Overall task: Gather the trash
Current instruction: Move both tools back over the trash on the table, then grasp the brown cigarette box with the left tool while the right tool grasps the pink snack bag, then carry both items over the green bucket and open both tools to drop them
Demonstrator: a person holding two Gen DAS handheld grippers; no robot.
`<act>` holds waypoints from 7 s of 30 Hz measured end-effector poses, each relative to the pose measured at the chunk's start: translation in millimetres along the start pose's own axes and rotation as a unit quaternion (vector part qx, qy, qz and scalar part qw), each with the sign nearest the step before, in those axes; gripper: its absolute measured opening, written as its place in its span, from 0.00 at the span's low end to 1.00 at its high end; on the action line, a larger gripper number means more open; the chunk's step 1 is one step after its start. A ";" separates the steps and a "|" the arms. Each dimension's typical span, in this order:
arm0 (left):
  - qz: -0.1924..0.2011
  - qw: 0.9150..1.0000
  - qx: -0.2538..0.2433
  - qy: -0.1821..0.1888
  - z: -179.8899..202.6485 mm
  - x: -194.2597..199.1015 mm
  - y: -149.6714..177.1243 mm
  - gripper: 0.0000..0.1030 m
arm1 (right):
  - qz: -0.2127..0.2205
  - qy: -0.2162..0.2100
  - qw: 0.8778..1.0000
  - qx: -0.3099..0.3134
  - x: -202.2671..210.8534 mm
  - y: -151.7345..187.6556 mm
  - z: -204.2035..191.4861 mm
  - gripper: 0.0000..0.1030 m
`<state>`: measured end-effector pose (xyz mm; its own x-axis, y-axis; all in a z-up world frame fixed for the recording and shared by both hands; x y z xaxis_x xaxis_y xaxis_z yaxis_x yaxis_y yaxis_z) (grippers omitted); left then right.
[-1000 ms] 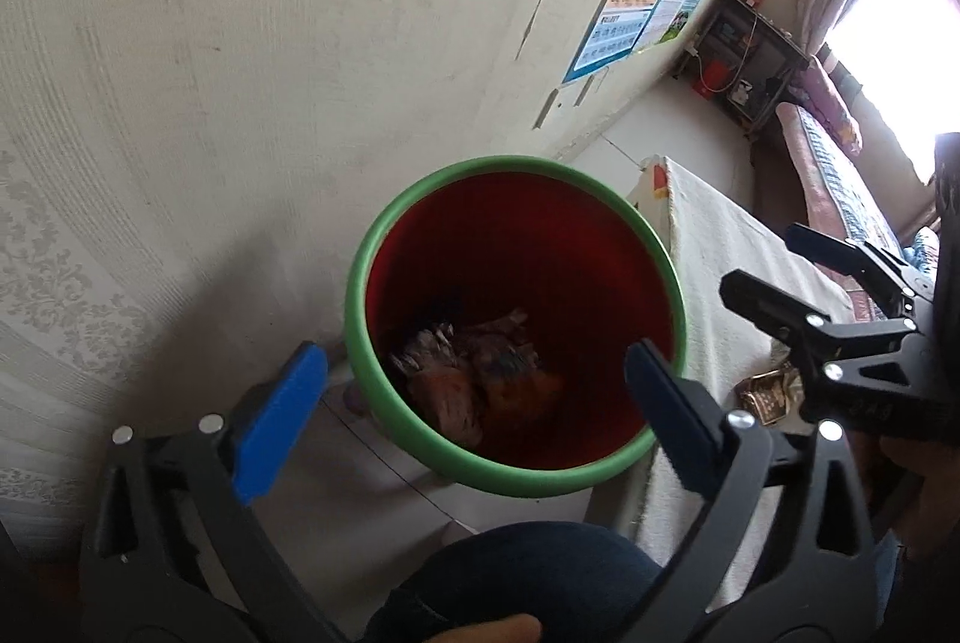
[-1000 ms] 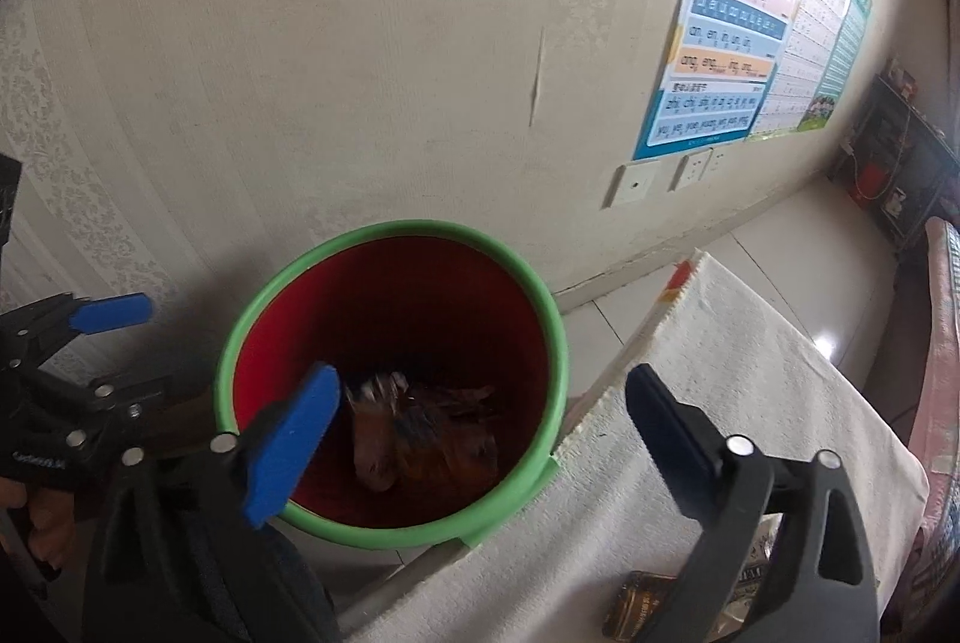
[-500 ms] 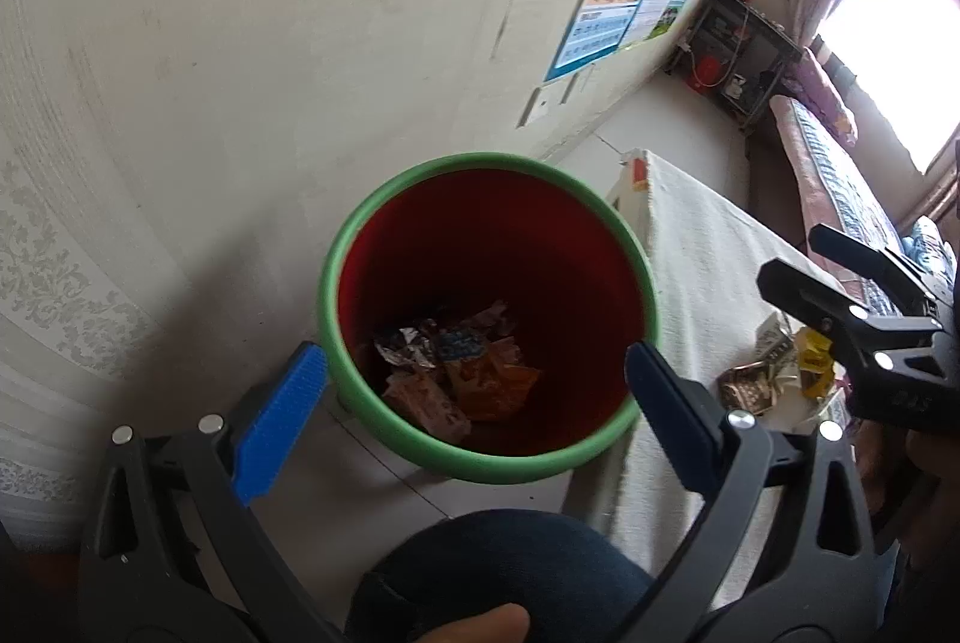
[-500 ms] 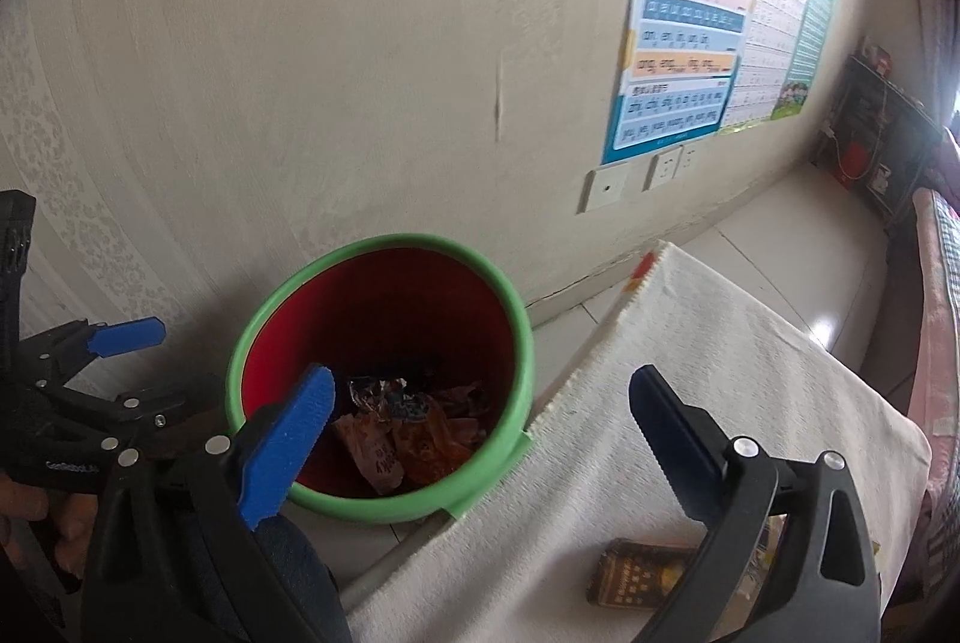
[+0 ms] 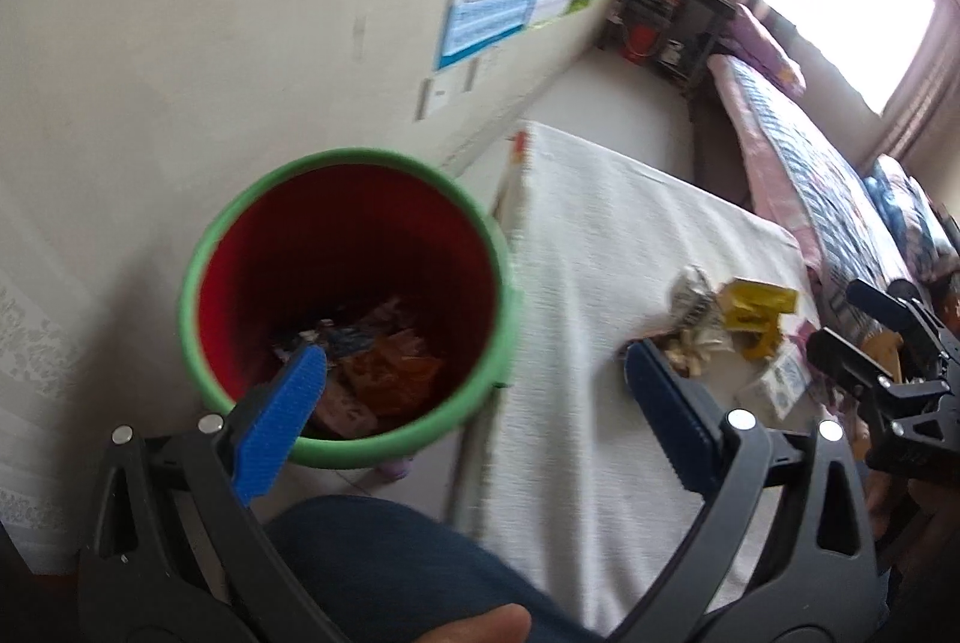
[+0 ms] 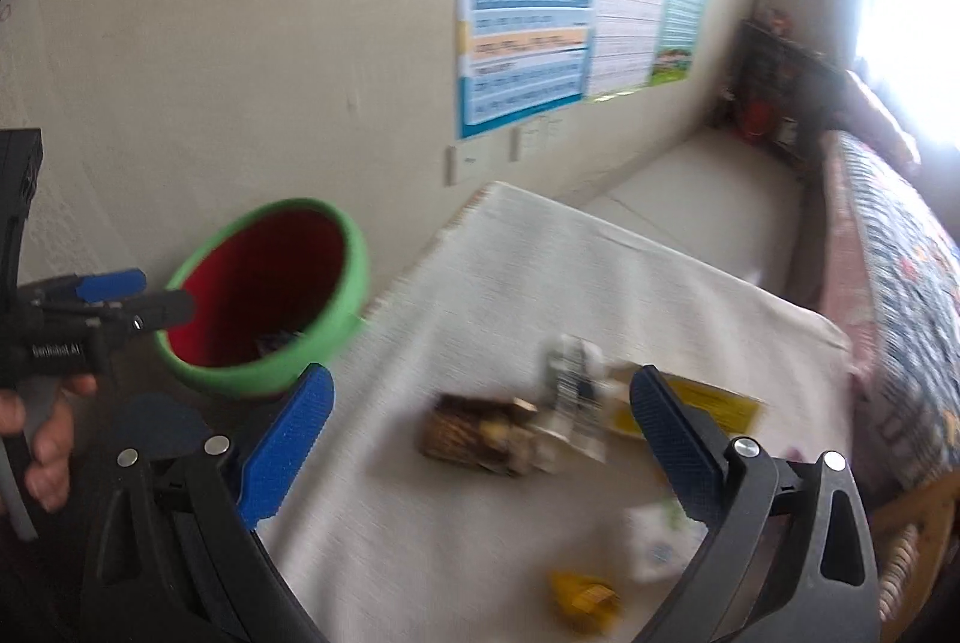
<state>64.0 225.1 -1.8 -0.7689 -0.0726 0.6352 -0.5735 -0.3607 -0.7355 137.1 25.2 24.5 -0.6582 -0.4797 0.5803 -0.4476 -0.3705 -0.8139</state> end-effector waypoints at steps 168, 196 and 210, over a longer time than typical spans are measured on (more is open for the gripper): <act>-0.005 0.998 0.017 -0.064 -56.7 12.2 -10.6 0.55 | -0.029 -0.091 0.995 0.000 -33.2 -23.7 -49.7 0.27; 0.013 0.994 0.092 -0.051 -128.7 14.0 -23.0 0.55 | -0.049 -0.160 0.986 0.012 -115.3 -56.4 -149.0 0.28; -0.001 0.994 0.101 -0.041 -142.9 -5.0 -19.5 0.55 | -0.077 -0.160 0.984 0.018 -141.5 -40.5 -160.6 0.30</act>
<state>38.6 365.3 -24.3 -0.7368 -0.1446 0.6604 -0.5007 -0.5397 -0.6768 151.1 235.8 -29.3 -0.3575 -0.6396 0.6805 -0.5008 -0.4838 -0.7178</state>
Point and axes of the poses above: each gripper's, at about its wrist camera, not at the fingertips, and x roughly against the way its jaws point, z to its right, y to its underside, the point moved 3 cm from there along -x, roughly the way its jaws point, and after that the axes turned 12 degrees about z, right-handed, at the moved point
